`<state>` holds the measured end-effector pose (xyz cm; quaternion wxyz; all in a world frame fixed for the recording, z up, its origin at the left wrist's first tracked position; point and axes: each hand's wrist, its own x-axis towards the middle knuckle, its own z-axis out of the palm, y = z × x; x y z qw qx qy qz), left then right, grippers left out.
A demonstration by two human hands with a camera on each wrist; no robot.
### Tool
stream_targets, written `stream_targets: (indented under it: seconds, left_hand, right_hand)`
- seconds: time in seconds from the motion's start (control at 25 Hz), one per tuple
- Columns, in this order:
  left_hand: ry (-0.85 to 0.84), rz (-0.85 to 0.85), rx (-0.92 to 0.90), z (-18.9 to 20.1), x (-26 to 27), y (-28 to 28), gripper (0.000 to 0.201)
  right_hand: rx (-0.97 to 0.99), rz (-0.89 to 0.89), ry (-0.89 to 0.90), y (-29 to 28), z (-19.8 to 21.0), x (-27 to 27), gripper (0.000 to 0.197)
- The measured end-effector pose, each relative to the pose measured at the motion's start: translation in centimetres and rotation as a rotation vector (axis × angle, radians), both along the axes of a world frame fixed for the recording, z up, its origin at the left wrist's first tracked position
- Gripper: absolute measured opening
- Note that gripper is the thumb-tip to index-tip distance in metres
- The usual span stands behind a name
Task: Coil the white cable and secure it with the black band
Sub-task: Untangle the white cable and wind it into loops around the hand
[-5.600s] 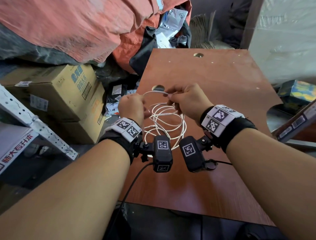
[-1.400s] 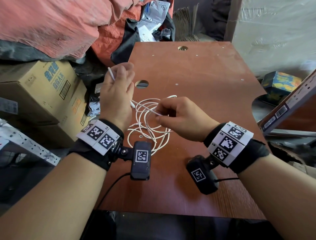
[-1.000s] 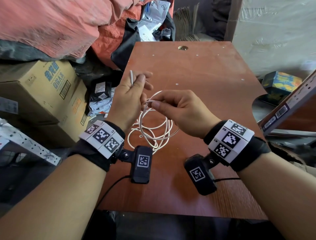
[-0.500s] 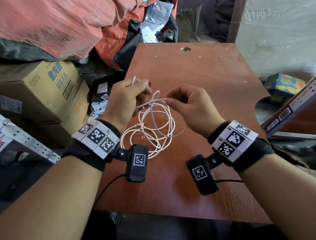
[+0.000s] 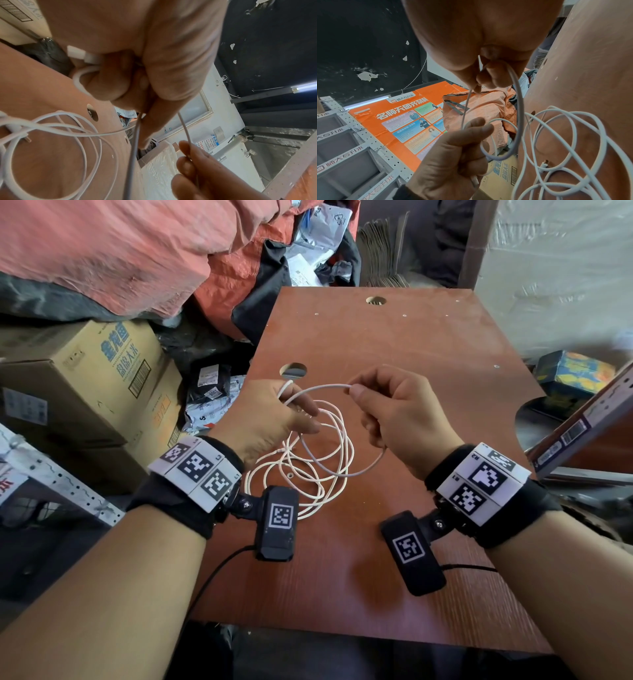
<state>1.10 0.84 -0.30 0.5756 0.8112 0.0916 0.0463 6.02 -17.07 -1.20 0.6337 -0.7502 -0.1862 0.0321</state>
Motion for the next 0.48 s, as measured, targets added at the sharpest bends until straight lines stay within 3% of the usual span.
stream_targets:
  seconds: [0.04, 0.16, 0.24, 0.48]
  left_hand:
    - [0.027, -0.025, -0.052, 0.1, -0.1, -0.1, 0.011]
    - [0.132, -0.153, -0.238, 0.7, -0.3, -0.2, 0.034]
    - [0.183, -0.228, -0.369, 1.2, -0.4, 0.1, 0.036]
    - [0.178, -0.292, -0.670, 1.5, -0.5, 0.6, 0.042]
  right_hand:
    - [0.023, 0.017, 0.019, 0.0, 0.0, 0.0, 0.015]
    - [0.013, 0.018, 0.001, 0.2, -0.3, -0.1, 0.014]
    - [-0.035, -0.027, -0.035, 0.2, -0.5, 0.0, 0.013]
    - [-0.099, -0.091, 0.026, -0.2, -0.5, 0.1, 0.046]
